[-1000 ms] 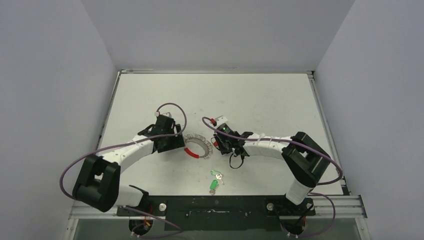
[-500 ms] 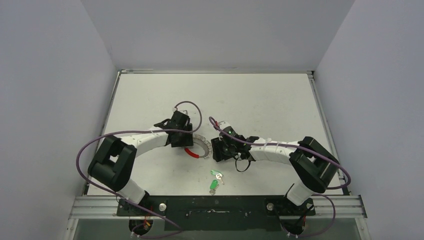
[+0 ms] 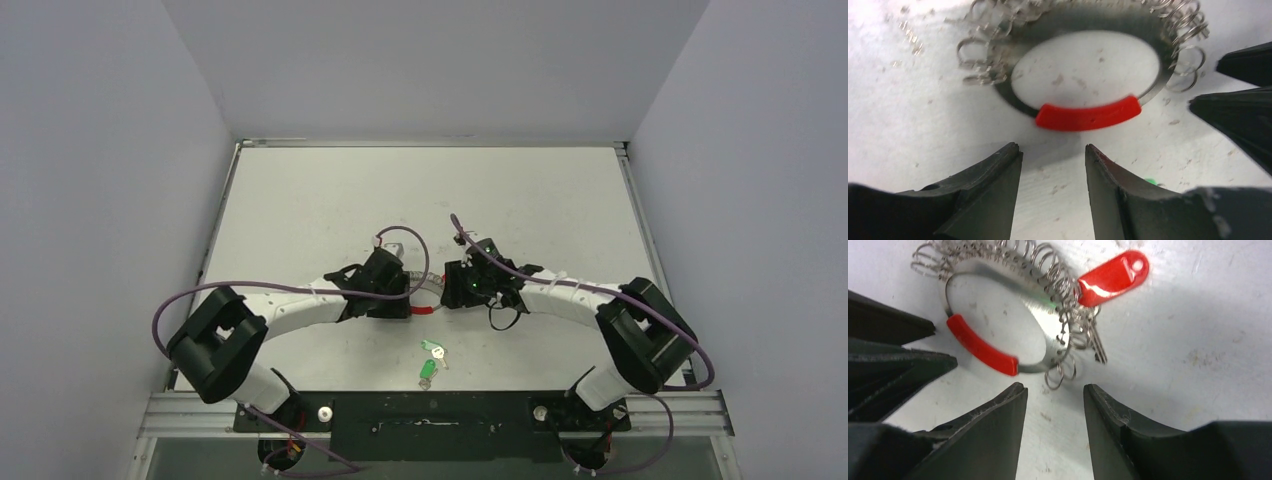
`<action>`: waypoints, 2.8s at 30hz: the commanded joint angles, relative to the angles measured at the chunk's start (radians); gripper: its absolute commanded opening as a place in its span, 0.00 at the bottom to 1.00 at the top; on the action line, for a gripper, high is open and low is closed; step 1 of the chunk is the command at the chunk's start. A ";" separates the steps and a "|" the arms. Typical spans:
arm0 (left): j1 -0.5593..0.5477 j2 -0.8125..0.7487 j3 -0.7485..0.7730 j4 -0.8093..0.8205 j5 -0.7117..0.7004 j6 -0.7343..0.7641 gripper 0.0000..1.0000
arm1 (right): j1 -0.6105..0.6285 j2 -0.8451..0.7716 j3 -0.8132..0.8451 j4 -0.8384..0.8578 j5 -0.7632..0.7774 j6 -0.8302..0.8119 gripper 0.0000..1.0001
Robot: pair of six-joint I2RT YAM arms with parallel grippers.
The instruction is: Put the keys on the keyring
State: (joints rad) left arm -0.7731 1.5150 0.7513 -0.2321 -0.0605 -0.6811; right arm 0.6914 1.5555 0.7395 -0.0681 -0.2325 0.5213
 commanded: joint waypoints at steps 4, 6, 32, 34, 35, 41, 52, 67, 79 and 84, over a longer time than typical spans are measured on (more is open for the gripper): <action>-0.053 -0.172 -0.093 0.035 -0.016 -0.003 0.49 | 0.007 -0.185 -0.073 -0.119 -0.036 0.014 0.45; -0.073 -0.202 -0.121 0.055 -0.027 -0.004 0.49 | 0.008 -0.223 -0.112 -0.109 -0.077 0.068 0.44; -0.084 -0.354 -0.238 0.093 -0.084 -0.044 0.53 | 0.167 -0.169 -0.334 0.249 -0.087 0.570 0.31; -0.084 -0.365 -0.243 0.085 -0.087 -0.046 0.54 | 0.165 -0.149 -0.324 0.255 -0.092 0.569 0.29; -0.085 -0.371 -0.246 0.082 -0.090 -0.047 0.54 | 0.165 -0.143 -0.321 0.257 -0.092 0.569 0.25; -0.084 -0.393 -0.265 0.067 -0.103 -0.052 0.54 | 0.153 -0.159 -0.278 0.194 -0.077 0.513 0.11; -0.084 -0.387 -0.283 0.089 -0.076 -0.055 0.54 | 0.067 -0.254 -0.177 -0.065 -0.010 0.282 0.00; -0.073 -0.396 -0.318 0.179 -0.098 -0.119 0.56 | -0.052 -0.533 -0.197 -0.268 0.225 0.106 0.66; 0.088 -0.342 -0.412 0.384 0.132 -0.235 0.57 | -0.052 -0.176 0.050 -0.147 0.102 -0.091 0.71; 0.143 -0.390 -0.459 0.401 0.179 -0.273 0.57 | -0.043 0.029 0.250 -0.174 0.069 -0.167 0.70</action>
State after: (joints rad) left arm -0.6579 1.1614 0.3256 0.1162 0.0536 -0.9100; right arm 0.6422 1.4818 0.8478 -0.2768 -0.1280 0.4450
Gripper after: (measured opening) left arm 0.567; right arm 0.708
